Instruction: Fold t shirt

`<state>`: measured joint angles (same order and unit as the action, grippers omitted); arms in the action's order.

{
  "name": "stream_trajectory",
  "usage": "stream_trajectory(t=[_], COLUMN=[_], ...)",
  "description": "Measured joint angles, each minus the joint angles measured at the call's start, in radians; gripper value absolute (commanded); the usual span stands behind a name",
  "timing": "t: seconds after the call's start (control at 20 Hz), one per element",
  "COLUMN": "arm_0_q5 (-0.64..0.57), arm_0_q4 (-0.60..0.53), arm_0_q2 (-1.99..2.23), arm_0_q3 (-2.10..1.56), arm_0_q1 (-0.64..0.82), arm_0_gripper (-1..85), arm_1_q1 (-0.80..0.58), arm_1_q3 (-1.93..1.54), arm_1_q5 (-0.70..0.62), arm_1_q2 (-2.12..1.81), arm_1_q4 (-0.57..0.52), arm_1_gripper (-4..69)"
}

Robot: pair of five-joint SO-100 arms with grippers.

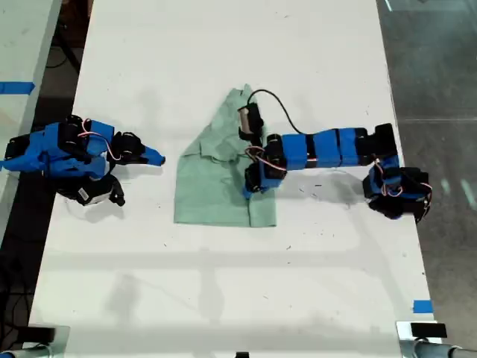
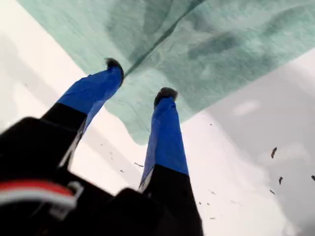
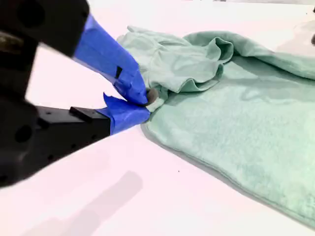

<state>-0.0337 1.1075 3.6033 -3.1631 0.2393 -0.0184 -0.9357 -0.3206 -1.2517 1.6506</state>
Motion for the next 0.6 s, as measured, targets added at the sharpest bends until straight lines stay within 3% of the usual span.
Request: stream_trajectory(t=[0.15, 0.25, 0.4, 0.6], arm_0_q5=[0.000, 0.000, 0.000, 0.000], arm_0_q4=[0.000, 0.000, 0.000, 0.000], arm_0_q2=[0.000, 0.000, 0.000, 0.000], arm_0_q3=[0.000, 0.000, 0.000, 0.000], arm_0_q1=[0.000, 0.000, 0.000, 0.000], arm_0_gripper=[0.0, 0.0, 0.0, 0.0], arm_1_q1=[-0.002, -0.015, -0.048, -0.078], arm_1_q3=[-0.087, -0.258, -0.673, -1.315], arm_1_q5=[0.000, 0.006, 0.046, 0.092], arm_1_q2=[-0.189, -0.344, -0.678, -1.200], arm_1_q4=[0.061, 0.063, -0.083, -0.275], arm_1_gripper=[19.6, 14.7, 1.5, 0.8])
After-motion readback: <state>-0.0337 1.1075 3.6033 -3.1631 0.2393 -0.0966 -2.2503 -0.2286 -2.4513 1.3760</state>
